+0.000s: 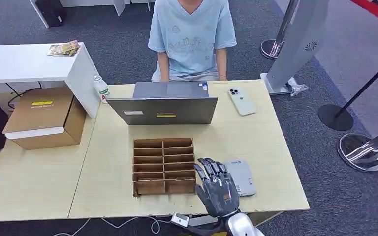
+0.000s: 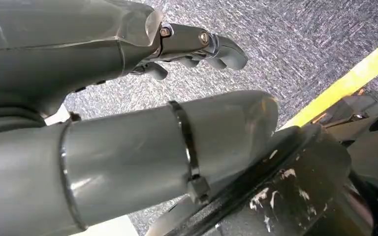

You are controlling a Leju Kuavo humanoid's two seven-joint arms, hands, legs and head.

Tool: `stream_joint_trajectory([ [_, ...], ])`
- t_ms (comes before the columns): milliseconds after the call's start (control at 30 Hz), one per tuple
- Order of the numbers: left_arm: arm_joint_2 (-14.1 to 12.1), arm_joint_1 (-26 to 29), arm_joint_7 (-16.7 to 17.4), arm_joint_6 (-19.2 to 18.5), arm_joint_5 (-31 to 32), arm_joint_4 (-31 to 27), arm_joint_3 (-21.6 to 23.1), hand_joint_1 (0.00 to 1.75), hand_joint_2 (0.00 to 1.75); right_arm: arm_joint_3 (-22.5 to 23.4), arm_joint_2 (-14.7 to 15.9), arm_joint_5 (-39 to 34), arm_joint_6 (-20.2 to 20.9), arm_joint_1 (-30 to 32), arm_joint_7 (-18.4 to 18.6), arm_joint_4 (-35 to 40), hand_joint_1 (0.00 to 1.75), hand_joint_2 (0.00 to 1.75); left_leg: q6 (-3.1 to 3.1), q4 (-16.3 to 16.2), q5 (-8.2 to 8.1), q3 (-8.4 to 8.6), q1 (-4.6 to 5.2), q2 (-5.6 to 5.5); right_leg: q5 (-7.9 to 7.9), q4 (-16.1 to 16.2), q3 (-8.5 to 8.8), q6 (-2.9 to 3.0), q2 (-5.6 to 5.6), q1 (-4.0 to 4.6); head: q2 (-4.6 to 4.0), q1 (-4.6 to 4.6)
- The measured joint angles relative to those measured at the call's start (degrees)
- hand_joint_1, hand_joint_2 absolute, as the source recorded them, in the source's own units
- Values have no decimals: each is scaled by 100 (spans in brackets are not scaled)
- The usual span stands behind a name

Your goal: Pass the card to the sensor for recognition and then transmit it.

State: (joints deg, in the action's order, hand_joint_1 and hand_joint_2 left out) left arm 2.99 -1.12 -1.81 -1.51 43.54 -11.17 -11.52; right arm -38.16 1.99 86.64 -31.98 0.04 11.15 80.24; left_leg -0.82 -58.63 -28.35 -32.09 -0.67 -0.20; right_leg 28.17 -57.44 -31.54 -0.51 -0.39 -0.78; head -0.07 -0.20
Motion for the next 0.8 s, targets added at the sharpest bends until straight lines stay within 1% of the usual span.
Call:
stream_joint_trajectory([
  [33,0,0,0,-2,0,0,-2,0,0,0,-2,0,0,-5,0,-2,47,175,0,0,0,0,0,0,0,0,0,0,0,0,0,0],
  [100,0,0,-4,-2,0,0,-2,0,0,0,-13,-2,2,-19,0,-13,45,175,0,0,0,0,0,0,0,0,0,0,0,0,0,0],
  [167,0,0,-4,-4,0,0,-2,0,0,-2,-17,-2,2,-37,-2,-28,47,175,0,0,0,0,0,0,0,0,0,0,0,0,0,0],
  [200,0,0,-7,-4,2,0,-2,0,0,-2,-26,-4,2,-47,-2,-42,38,175,0,0,0,0,0,0,0,0,0,0,0,0,0,0],
  [300,0,-1,-24,-4,17,0,-2,0,0,-24,-33,-11,4,-86,-9,-81,35,175,0,0,0,0,0,0,0,0,0,0,0,0,0,0],
  [333,0,0,-28,-7,17,0,-4,0,0,-31,-33,-22,4,-95,-11,-94,37,175,0,0,0,0,0,0,0,0,0,0,0,0,0,0],
  [367,0,0,-39,-7,18,0,-4,0,0,-35,-35,-26,4,-102,-11,-100,35,175,0,0,0,0,0,0,0,0,0,0,0,0,0,0],
  [433,0,0,-52,-9,22,0,-6,0,0,-39,-37,-37,4,-110,-13,-118,42,175,0,0,0,0,0,0,0,0,0,0,0,0,0,0],
  [500,0,0,-55,-11,26,0,-9,0,0,-46,-48,-57,2,-120,-13,-140,42,175,0,0,0,0,0,0,0,0,0,0,0,0,0,0],
  [533,0,0,-55,-13,26,0,-9,0,0,-50,-50,-57,4,-124,-13,-144,45,175,0,0,0,0,0,0,0,0,0,0,0,0,0,0],
  [600,-2,0,-57,-24,26,0,-11,0,0,-59,-59,-57,4,-137,-13,-146,47,175,0,0,0,0,0,0,0,0,0,0,0,0,0,0],
  [700,-2,0,-66,-52,35,0,-17,0,0,-92,-68,-57,4,-145,-13,-146,45,175,0,0,0,0,0,0,0,0,0,0,0,0,0,0],
  [733,-2,0,-72,-59,37,0,-26,0,0,-96,-74,-57,11,-145,-13,-146,49,175,0,0,0,0,0,0,0,0,0,0,0,0,0,0],
  [767,-2,0,-74,-68,44,0,-33,0,0,-96,-77,-57,15,-145,-11,-146,47,175,0,0,0,0,0,0,0,0,0,0,0,0,0,0],
  [800,0,0,-79,-72,50,0,-37,0,0,-101,-76,-57,22,-146,-11,-146,51,175,0,0,0,0,0,0,0,0,0,0,0,0,0,0],
])
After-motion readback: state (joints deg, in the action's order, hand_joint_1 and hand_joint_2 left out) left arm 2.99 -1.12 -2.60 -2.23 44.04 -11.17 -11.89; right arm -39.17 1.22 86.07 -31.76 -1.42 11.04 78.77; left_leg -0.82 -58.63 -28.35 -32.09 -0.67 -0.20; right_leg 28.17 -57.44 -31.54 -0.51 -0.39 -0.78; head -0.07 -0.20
